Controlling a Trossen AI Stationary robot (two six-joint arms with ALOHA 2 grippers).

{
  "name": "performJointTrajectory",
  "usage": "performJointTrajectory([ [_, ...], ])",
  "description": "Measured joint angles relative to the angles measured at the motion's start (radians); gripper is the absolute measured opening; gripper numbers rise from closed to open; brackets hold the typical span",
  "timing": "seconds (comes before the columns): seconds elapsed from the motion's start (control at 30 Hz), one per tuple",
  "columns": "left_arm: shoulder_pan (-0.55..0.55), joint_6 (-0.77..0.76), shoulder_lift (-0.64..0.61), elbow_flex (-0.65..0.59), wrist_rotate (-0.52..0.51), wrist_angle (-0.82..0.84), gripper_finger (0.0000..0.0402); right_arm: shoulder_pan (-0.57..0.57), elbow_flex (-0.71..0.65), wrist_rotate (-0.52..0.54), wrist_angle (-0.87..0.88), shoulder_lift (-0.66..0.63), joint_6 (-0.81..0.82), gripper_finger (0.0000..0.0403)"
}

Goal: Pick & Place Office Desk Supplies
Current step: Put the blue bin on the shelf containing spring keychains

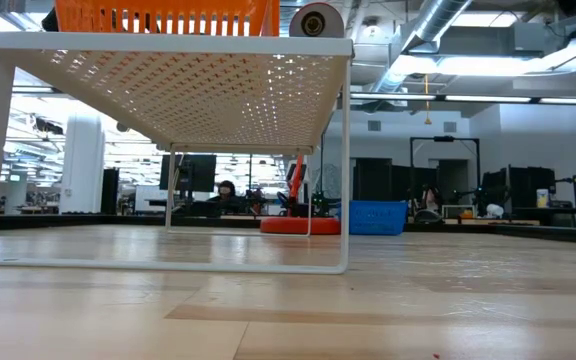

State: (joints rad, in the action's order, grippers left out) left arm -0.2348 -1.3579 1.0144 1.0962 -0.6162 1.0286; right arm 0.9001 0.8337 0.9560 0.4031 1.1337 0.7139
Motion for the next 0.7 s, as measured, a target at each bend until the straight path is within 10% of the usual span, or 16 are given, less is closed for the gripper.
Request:
performJointTrajectory([
  [0.27,-0.039,0.283,-0.147,-0.003,-0.223,-0.081,0.0155,-0.138,0.000,0.005,0.312,-0.068,0.217,0.0056],
  [0.7,-0.090,0.929,-0.269,-0.440,-0.275,-0.925,0.0163,-0.753,0.000,-0.262,0.453,-0.181,0.132,0.0062],
])
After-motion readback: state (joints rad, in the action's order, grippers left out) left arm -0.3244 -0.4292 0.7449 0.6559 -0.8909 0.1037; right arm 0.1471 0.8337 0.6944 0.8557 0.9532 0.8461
